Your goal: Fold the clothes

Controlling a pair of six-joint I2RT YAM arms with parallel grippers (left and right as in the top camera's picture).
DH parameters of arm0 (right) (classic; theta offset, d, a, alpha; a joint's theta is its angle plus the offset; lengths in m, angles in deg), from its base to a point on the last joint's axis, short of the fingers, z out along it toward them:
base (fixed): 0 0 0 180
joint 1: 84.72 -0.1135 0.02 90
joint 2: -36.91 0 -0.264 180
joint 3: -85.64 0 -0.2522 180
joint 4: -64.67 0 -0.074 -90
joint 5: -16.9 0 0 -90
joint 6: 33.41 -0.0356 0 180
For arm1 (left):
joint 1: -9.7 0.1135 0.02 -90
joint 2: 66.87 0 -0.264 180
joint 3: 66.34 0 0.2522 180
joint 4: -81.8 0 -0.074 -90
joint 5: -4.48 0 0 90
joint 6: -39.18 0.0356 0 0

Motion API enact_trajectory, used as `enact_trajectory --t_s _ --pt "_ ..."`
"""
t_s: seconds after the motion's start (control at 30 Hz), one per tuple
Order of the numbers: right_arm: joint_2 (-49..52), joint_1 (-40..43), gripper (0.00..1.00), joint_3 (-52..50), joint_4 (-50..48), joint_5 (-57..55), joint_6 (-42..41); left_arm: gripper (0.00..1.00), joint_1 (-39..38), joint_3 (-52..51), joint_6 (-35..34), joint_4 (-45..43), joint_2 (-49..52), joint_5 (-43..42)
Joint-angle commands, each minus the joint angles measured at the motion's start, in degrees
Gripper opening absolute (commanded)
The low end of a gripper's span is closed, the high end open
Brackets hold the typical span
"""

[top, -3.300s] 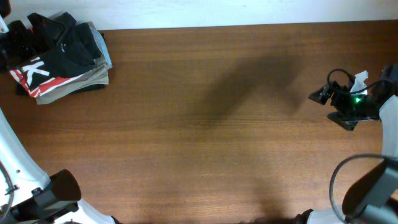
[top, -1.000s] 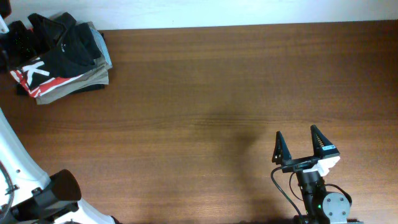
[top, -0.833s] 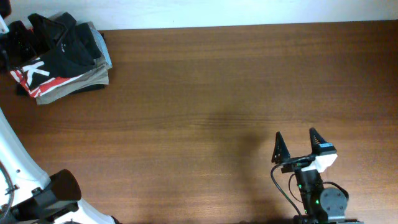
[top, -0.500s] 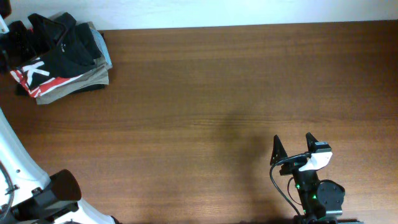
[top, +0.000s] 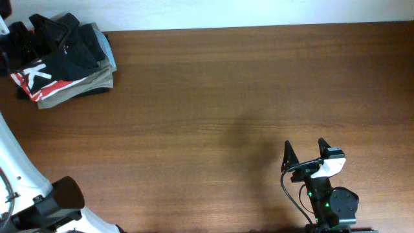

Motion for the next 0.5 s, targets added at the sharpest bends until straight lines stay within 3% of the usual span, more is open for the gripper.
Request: enact_trajectory --t_s 0.0,0.13,0.23,0.33,0.47 --pt "-0.52 -0.37 0.99 -0.26 0.42 -0.92 -0.66 0.99 0.07 0.04 -0.09 -0.09 -0.39 -0.17" --pt "-0.52 -0.37 0.99 -0.26 0.42 -0.92 -0.66 0.99 0.04 0.04 -0.09 1.05 -0.37 0.09" --pt "-0.52 -0.37 0.99 -0.26 0.42 -0.92 -0.66 0.99 0.04 0.04 -0.09 7.52 -0.72 -0.70" --pt "-0.52 -0.37 0.99 -0.26 0.42 -0.92 -0.66 0.99 -0.15 0.00 -0.09 13.00 -1.92 2.75" --pt "-0.52 -0.37 0.99 -0.26 0.42 -0.92 -0.66 0.99 -4.87 -2.14 -0.09 15.58 -6.03 14.12"
